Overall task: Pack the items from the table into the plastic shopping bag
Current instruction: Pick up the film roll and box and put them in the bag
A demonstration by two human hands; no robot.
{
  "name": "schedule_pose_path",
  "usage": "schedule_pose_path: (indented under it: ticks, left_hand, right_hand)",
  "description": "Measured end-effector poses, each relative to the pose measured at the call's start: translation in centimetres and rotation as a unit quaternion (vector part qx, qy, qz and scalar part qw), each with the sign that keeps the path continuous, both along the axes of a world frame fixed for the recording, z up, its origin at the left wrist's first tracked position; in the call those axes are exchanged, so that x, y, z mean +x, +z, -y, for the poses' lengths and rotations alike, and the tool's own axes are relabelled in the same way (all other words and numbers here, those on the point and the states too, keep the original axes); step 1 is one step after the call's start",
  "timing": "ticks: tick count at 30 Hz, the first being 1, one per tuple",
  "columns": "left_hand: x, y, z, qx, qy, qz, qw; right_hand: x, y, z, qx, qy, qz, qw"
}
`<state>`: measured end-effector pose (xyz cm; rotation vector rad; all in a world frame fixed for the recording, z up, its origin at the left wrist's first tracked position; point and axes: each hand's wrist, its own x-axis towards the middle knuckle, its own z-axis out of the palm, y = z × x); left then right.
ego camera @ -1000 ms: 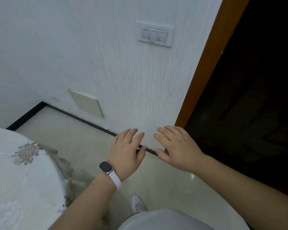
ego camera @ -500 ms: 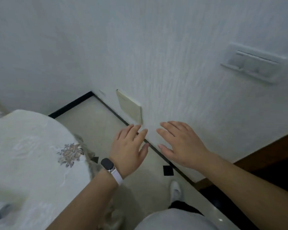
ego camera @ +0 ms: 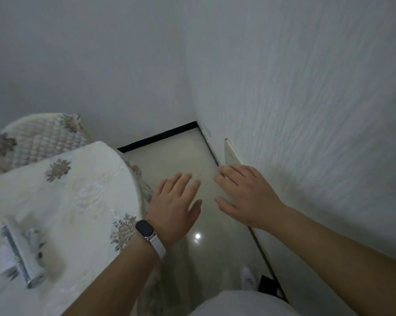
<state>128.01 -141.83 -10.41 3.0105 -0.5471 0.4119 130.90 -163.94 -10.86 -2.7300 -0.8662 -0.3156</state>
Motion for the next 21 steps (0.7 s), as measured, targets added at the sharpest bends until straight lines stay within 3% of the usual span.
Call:
schedule_pose_path:
  ticks: [9,21]
  left_hand:
    - [0.0,1.0,-6.0,0.02,0.219,-0.013,0.976]
    - [-3.8,-2.5,-19.3,-0.044,0.423,-0.002,0.905]
  right_hand:
    - [10.1,0.6,-8.3,0.03,0.142,-0.001,0.989]
    - [12.2,0.3,-24.8,-0.014,0.321,-0.022,0.947]
